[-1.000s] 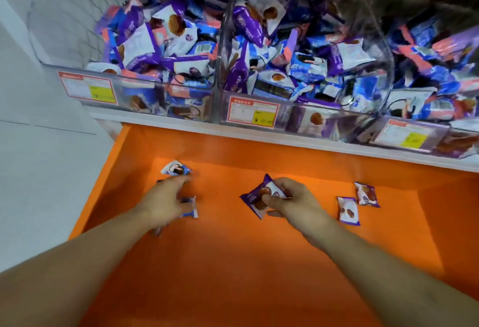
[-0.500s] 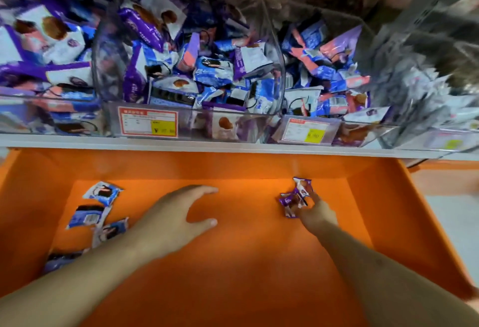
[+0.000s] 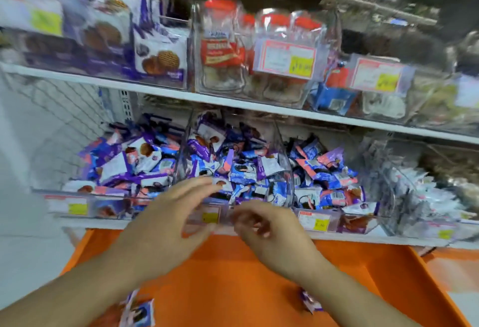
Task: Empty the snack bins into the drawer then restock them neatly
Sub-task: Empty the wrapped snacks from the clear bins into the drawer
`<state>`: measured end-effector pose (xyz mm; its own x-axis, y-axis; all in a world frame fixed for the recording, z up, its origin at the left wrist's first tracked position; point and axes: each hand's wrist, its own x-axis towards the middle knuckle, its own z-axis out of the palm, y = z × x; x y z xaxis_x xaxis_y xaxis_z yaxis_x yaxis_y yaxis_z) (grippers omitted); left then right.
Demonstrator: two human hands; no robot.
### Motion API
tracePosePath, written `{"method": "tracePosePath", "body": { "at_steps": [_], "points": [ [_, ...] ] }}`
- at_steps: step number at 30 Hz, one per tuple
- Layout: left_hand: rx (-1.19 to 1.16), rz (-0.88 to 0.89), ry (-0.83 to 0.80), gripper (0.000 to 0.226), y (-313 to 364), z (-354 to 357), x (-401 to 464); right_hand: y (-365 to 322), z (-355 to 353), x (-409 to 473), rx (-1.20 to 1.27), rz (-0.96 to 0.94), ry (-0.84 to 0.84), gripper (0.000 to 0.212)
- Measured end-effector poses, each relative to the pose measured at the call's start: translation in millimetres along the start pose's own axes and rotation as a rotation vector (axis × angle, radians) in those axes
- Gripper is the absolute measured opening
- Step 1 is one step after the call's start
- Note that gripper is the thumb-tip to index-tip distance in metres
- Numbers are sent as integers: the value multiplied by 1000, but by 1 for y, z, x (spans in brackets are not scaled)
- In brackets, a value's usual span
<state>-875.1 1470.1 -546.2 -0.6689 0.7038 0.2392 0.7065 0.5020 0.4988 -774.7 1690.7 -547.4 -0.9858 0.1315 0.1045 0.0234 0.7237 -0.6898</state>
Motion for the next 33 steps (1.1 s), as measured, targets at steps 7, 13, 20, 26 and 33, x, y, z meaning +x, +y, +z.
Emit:
{"method": "tracePosePath", "body": {
  "at_steps": [7,13,20,26,33],
  "points": [
    [102,-119,11,98,-43,-17,16,-17,-15,115,-211,-35,31,95],
    [-11,-93,22,95,-59,-11,22,-16,10,220,-374,104,-50,133],
    [-193,-71,-19,114,-89,3,39,-18,18,249,-344,125,-68,120],
    [-31,-145,-8,93,-50,-12,21,-21,13,210,-237,1,83,101],
    [-81,-151,25,86,-42,-20,18,-24,3,164,-96,-37,166,49]
  ]
}}
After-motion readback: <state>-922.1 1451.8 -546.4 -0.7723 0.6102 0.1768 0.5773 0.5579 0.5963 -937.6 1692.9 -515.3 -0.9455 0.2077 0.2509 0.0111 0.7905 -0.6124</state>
